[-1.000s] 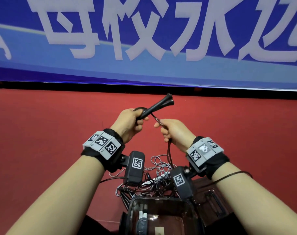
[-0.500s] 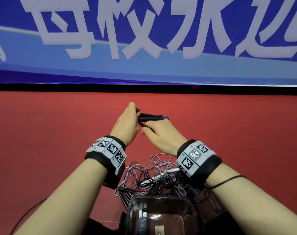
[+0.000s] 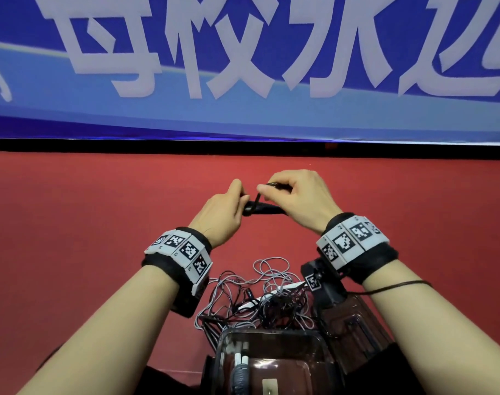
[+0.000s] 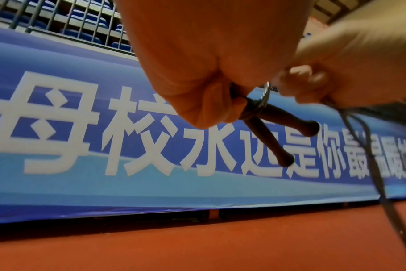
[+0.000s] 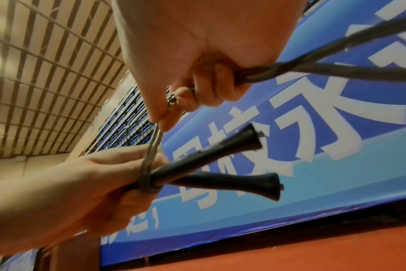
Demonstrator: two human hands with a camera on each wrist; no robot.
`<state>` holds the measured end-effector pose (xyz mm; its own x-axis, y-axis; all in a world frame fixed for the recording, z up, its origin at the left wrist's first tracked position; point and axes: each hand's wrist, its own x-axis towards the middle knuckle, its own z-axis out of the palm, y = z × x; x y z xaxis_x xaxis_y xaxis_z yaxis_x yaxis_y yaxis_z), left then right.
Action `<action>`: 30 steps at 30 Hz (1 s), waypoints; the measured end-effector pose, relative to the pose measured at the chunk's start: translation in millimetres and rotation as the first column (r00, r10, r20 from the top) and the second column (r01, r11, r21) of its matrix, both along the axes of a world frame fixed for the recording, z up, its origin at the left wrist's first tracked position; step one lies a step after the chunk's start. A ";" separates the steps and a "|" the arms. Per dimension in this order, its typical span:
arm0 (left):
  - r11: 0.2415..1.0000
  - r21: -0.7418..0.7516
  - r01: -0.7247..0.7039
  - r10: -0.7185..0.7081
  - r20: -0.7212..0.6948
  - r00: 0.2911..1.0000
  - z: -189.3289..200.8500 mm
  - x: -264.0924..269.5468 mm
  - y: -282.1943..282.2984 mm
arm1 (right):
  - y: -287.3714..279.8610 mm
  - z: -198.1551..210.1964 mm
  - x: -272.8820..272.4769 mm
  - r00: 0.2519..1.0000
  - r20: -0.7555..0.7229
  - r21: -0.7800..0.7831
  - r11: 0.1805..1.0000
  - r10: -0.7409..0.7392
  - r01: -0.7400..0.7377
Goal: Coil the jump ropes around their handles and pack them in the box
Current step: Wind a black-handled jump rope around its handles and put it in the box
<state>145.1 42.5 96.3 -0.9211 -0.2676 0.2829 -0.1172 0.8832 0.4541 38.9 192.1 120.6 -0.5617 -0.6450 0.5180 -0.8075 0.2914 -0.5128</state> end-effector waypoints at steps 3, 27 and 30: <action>0.986 0.152 0.062 -0.070 0.047 0.996 7.6 4.3 3.7 | 6.0 0.3 -15.8 0.990 0.129 -0.021 0.999 0.052 -0.050; 0.167 0.986 -0.010 0.357 -0.051 0.933 25.4 -12.1 23.2 | -25.0 -35.0 29.0 0.942 0.333 0.053 0.996 0.048 -0.070; 0.444 0.890 -0.106 0.397 -0.089 0.914 21.7 -16.1 15.1 | -20.1 -25.7 28.0 0.965 0.259 0.043 0.998 0.036 -0.049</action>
<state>129.0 57.6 118.0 -0.7022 -0.7114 -0.0291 -0.0221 -0.0191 0.9996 66.9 171.9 95.0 -0.6437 -0.6920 0.3267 -0.6618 0.2890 -0.6918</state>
